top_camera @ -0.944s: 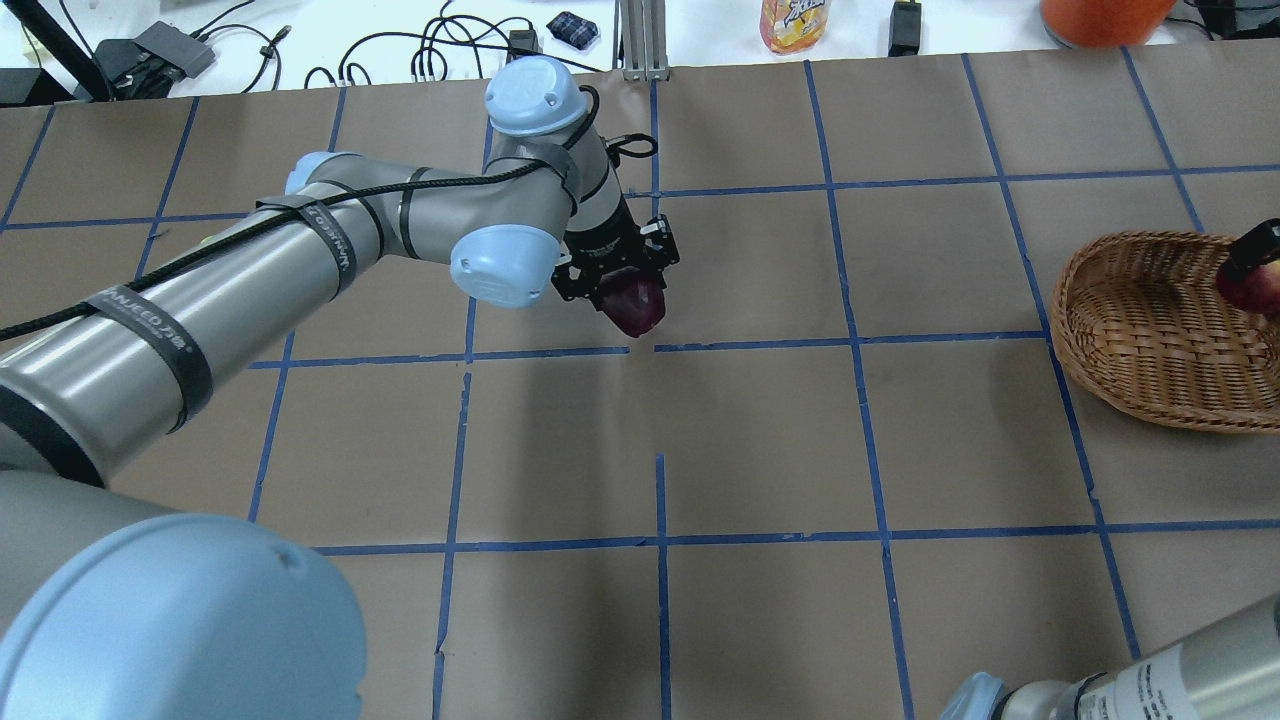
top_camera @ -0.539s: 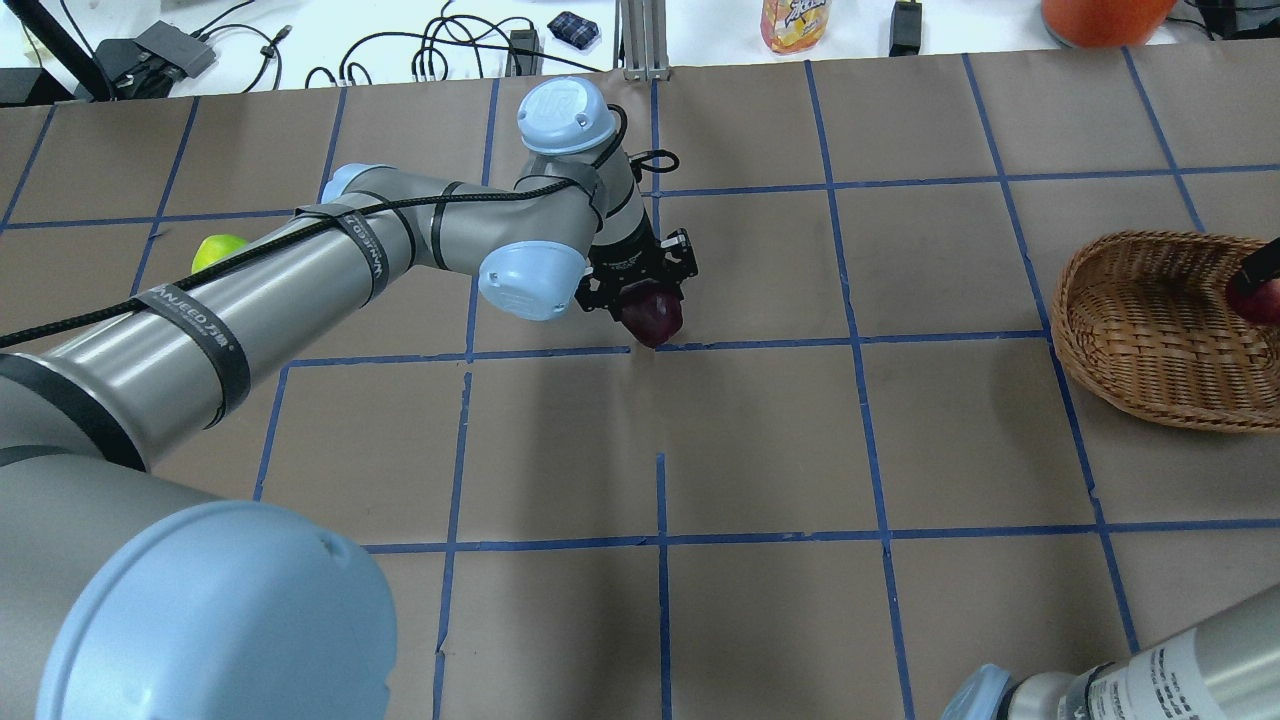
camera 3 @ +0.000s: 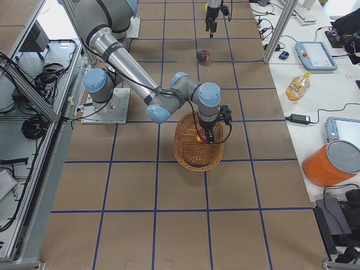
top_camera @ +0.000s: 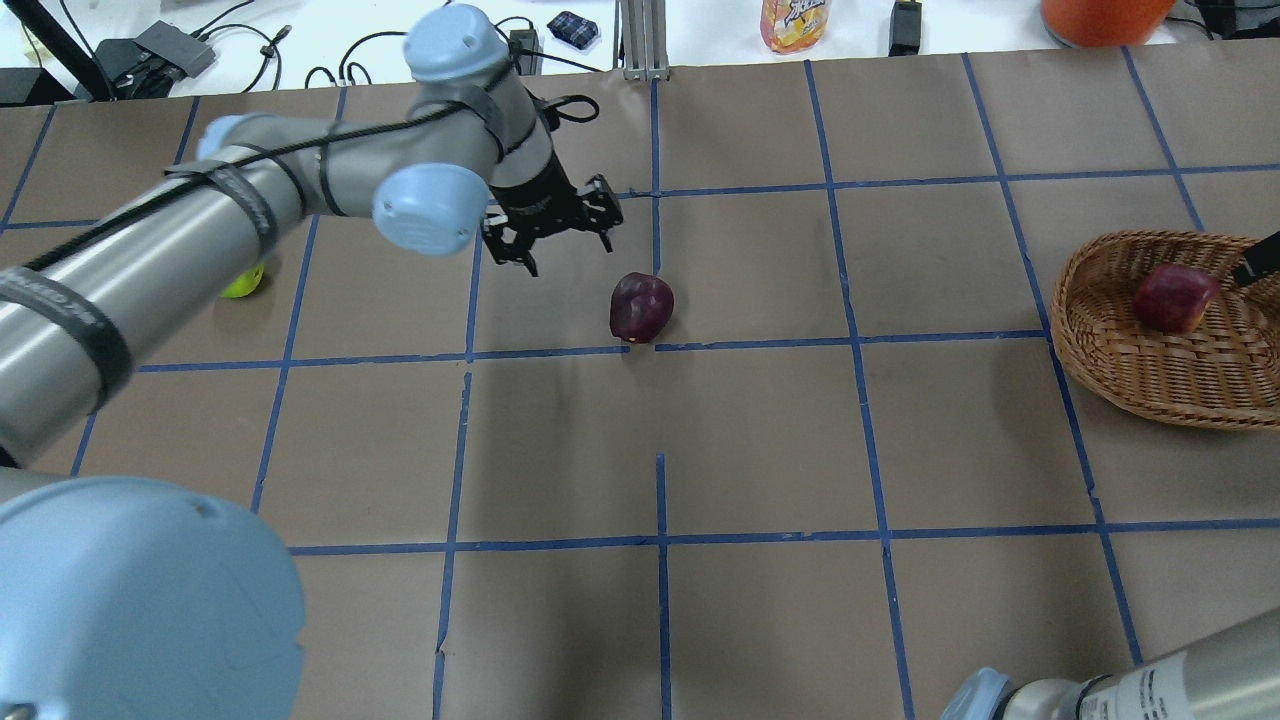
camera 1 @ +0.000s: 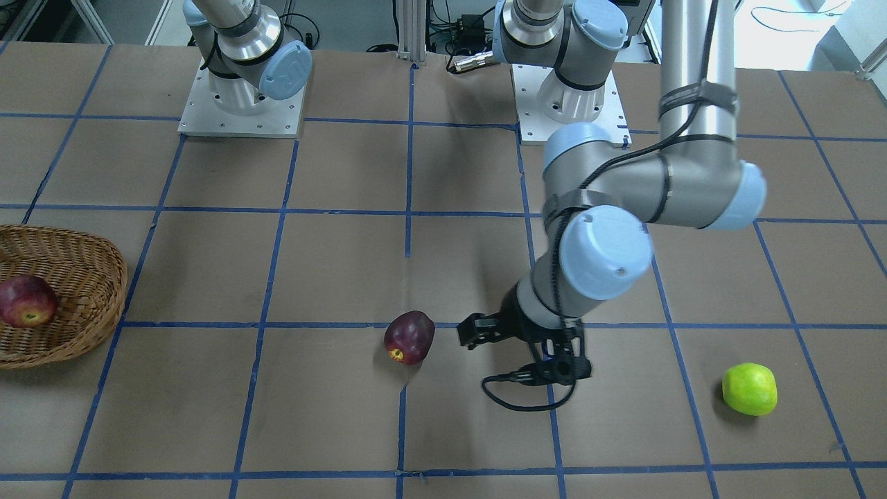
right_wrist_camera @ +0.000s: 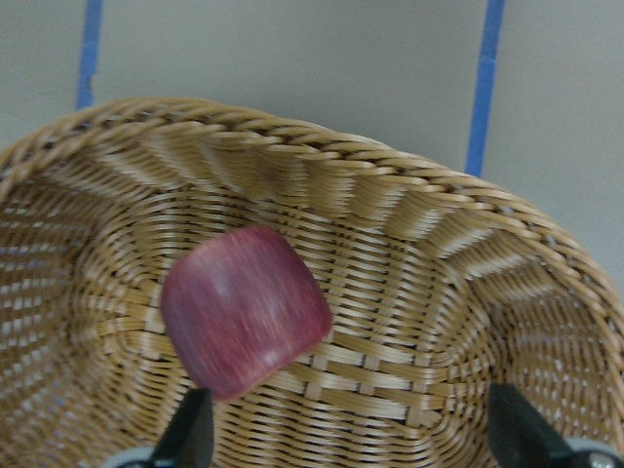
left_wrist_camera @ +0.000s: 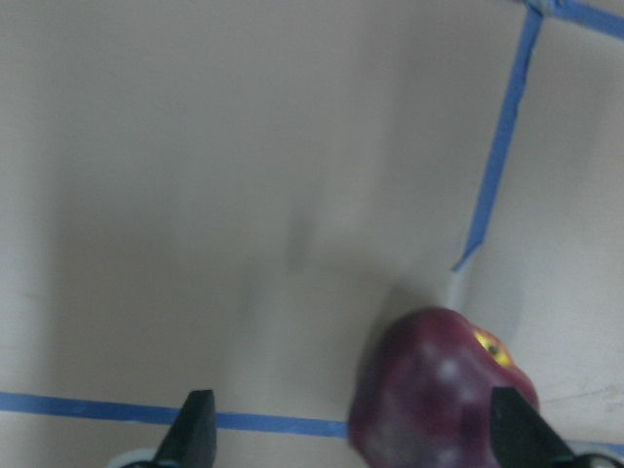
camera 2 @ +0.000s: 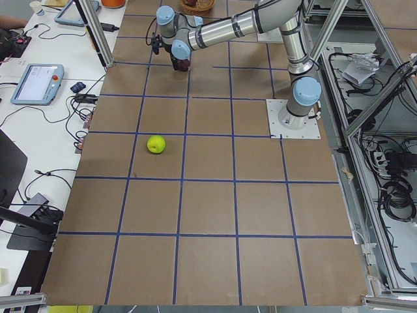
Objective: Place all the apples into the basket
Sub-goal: 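Release dark red apple at center, move left gripper toward green apple while right returns, then grasp green apple with left gripper while right gripper grasps dark red apple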
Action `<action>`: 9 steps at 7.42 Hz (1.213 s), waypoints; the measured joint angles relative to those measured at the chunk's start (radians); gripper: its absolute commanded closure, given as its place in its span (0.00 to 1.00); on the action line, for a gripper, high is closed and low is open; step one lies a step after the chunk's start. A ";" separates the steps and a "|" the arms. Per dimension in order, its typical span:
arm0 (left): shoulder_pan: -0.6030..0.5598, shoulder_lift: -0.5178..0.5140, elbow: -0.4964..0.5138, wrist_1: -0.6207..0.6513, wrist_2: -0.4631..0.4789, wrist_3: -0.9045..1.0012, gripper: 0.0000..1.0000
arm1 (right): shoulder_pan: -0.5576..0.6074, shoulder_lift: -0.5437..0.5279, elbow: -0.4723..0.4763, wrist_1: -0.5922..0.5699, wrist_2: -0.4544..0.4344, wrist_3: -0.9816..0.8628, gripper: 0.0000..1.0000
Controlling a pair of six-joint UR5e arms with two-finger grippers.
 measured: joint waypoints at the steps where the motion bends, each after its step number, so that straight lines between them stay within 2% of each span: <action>1: 0.092 0.029 0.033 -0.090 0.024 0.138 0.00 | 0.082 -0.030 0.002 0.030 -0.006 0.108 0.00; 3: 0.299 0.034 0.048 -0.138 0.049 0.459 0.00 | 0.268 -0.052 0.017 0.046 -0.012 0.354 0.00; 4: 0.370 0.008 0.055 -0.097 0.074 0.579 0.00 | 0.365 -0.052 0.021 0.043 -0.011 0.515 0.00; 6: 0.425 -0.072 0.056 0.081 0.220 0.753 0.00 | 0.593 -0.011 0.003 -0.001 -0.006 0.891 0.00; 7: 0.437 -0.109 0.057 0.126 0.255 0.791 0.00 | 0.692 0.035 -0.033 -0.038 -0.005 1.059 0.00; 9: 0.447 -0.153 0.061 0.154 0.272 0.812 0.00 | 0.843 0.166 -0.173 -0.067 -0.005 1.308 0.00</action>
